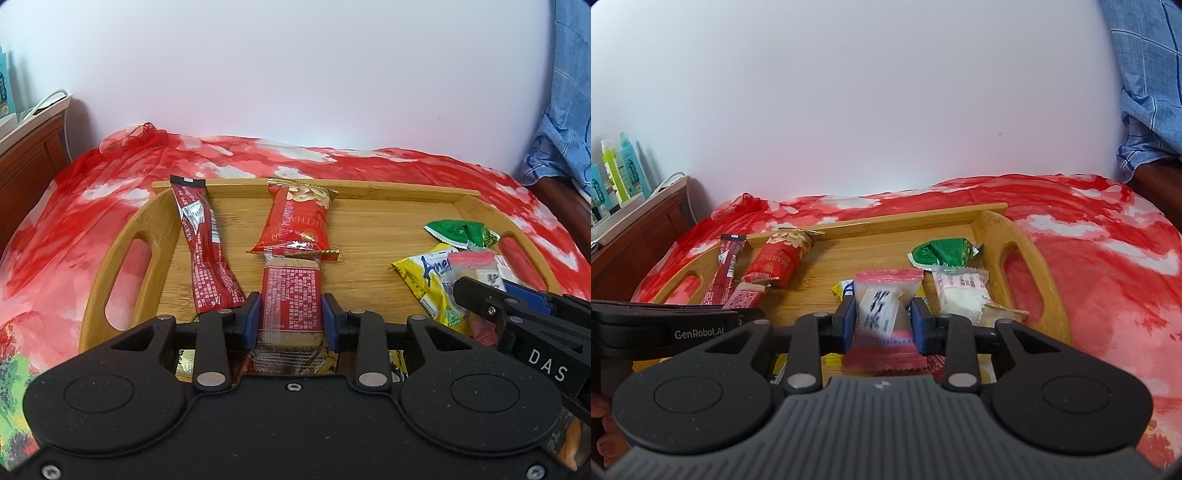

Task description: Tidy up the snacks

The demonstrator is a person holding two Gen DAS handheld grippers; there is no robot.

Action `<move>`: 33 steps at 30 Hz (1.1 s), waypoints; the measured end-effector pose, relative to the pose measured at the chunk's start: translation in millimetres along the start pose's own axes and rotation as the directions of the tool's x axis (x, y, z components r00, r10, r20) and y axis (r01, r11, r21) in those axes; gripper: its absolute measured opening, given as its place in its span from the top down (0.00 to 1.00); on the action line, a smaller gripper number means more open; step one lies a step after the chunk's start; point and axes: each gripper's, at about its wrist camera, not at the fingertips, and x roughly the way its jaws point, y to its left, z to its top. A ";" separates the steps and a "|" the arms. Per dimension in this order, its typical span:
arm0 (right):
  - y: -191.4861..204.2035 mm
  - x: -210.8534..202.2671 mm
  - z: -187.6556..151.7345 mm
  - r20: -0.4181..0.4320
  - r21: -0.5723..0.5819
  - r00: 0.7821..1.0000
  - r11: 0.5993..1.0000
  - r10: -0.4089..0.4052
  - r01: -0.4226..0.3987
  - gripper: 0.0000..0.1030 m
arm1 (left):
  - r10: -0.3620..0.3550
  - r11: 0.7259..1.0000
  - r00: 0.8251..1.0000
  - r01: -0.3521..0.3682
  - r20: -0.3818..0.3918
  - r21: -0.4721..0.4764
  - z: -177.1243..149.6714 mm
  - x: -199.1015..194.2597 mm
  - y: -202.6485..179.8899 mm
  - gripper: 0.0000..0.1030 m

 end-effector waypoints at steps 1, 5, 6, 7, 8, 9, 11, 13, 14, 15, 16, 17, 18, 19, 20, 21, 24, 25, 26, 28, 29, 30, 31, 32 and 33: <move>0.4 0.7 0.2 -0.001 -0.001 1.000 1.000 0.001 -0.001 0.60 | 0.000 1.000 1.000 0.000 0.000 0.003 0.1 0.0 -0.3 0.67; 0.8 0.2 0.9 0.002 -0.001 1.000 1.000 0.004 -0.004 0.56 | -0.005 1.000 1.000 0.005 0.001 0.000 -0.8 -2.3 -0.7 0.57; 0.1 -0.9 1.3 0.005 0.005 1.000 1.000 0.006 -0.006 0.55 | -0.003 1.000 1.000 0.003 0.001 -0.001 -0.8 -3.3 -0.7 0.55; -0.5 -2.5 1.8 0.011 0.013 1.000 1.000 0.006 -0.006 0.49 | -0.001 1.000 1.000 0.001 0.003 -0.001 -1.4 -5.1 -0.8 0.53; -1.3 -4.7 2.2 0.018 0.020 1.000 1.000 0.005 -0.006 0.42 | 0.000 1.000 1.000 0.000 0.006 -0.002 -2.1 -7.3 -0.8 0.51; -2.1 -7.3 2.9 0.024 0.026 1.000 1.000 0.008 -0.008 0.40 | 0.000 1.000 1.000 0.000 0.008 -0.003 -3.4 -10.2 -0.7 0.49; -2.4 -13.2 4.4 0.039 0.030 0.999 0.999 0.011 -0.013 0.37 | -0.003 1.000 1.000 0.003 0.010 -0.004 -5.2 -16.6 0.1 0.45; -1.3 -19.1 5.5 0.054 0.020 0.999 1.000 0.007 -0.008 0.34 | 0.000 1.000 1.000 0.000 0.011 -0.003 -8.1 -24.3 1.1 0.37; -0.9 -22.2 5.5 0.062 0.015 0.998 1.000 0.004 -0.005 0.31 | 0.001 1.000 1.000 -0.001 0.015 -0.002 -9.6 -27.9 1.9 0.32; -0.6 -24.9 5.4 0.067 0.014 0.998 1.000 0.002 -0.002 0.30 | 0.003 1.000 1.000 -0.003 0.017 -0.001 -11.3 -32.0 2.6 0.27; -0.8 -28.1 5.0 0.073 0.015 0.997 1.000 -0.001 0.000 0.29 | 0.006 1.000 1.000 -0.006 0.021 -0.002 -13.6 -36.6 3.7 0.25; -1.3 -30.8 4.3 0.076 0.019 0.997 1.000 -0.003 0.002 0.27 | 0.008 1.000 1.000 -0.008 0.023 -0.003 -15.2 -40.1 4.7 0.23; -1.9 -33.7 3.4 0.077 0.026 0.997 1.000 -0.005 0.003 0.25 | 0.011 1.000 1.000 -0.010 0.024 -0.004 -17.8 -44.4 5.9 0.22; -2.7 -37.0 2.0 0.078 0.034 0.997 0.999 -0.007 0.004 0.23 | 0.012 1.000 1.000 -0.012 0.021 -0.005 -20.4 -48.2 7.3 0.22; -3.2 -40.6 0.1 0.079 0.039 0.997 0.999 -0.008 0.005 0.21 | 0.015 1.000 1.000 -0.015 0.018 -0.006 -22.7 -51.2 8.1 0.21; -3.3 -44.7 -2.1 0.081 0.041 0.997 0.999 -0.013 0.010 0.20 | 0.020 1.000 1.000 -0.020 0.016 -0.008 -25.4 -55.1 8.9 0.20; -0.7 -57.4 -9.3 0.085 0.029 0.996 0.999 -0.033 0.031 0.17 | 0.027 1.000 0.999 -0.027 0.022 -0.004 -35.2 -68.4 10.3 0.16; 1.0 -62.6 -11.7 0.088 0.022 0.995 0.999 -0.039 0.037 0.16 | 0.031 1.000 0.999 -0.031 0.023 -0.004 -38.8 -72.7 10.2 0.15; 2.3 -66.7 -13.4 0.090 0.014 0.995 0.999 -0.040 0.039 0.15 | 0.034 0.999 0.999 -0.034 0.022 -0.005 -42.9 -77.3 10.6 0.15; 6.0 -76.7 -17.6 0.097 -0.007 0.994 0.999 -0.046 0.047 0.13 | 0.035 0.999 0.999 -0.035 0.016 -0.012 -51.8 -85.4 12.0 0.14; 7.7 -80.7 -19.3 0.100 -0.017 0.994 0.999 -0.049 0.051 0.13 | 0.036 0.999 0.999 -0.036 0.012 -0.016 -56.2 -89.4 12.7 0.14; 9.1 -84.7 -22.1 0.101 -0.024 0.993 0.998 -0.055 0.057 0.13 | 0.037 0.999 0.999 -0.037 0.007 -0.021 -62.0 -93.9 13.2 0.13; 9.8 -88.8 -26.1 0.099 -0.024 0.993 0.998 -0.062 0.064 0.12 | 0.037 0.999 0.999 -0.037 0.005 -0.023 -66.7 -97.1 13.2 0.13; 10.0 -92.1 -29.8 0.093 -0.018 0.994 0.998 -0.062 0.064 0.12 | 0.036 0.999 0.999 -0.036 0.003 -0.023 -73.1 -101.3 13.3 0.13; 9.8 -95.2 -34.6 0.084 -0.010 0.995 0.998 -0.059 0.060 0.11 | 0.035 0.999 0.999 -0.035 0.000 -0.022 -78.7 -104.5 13.6 0.12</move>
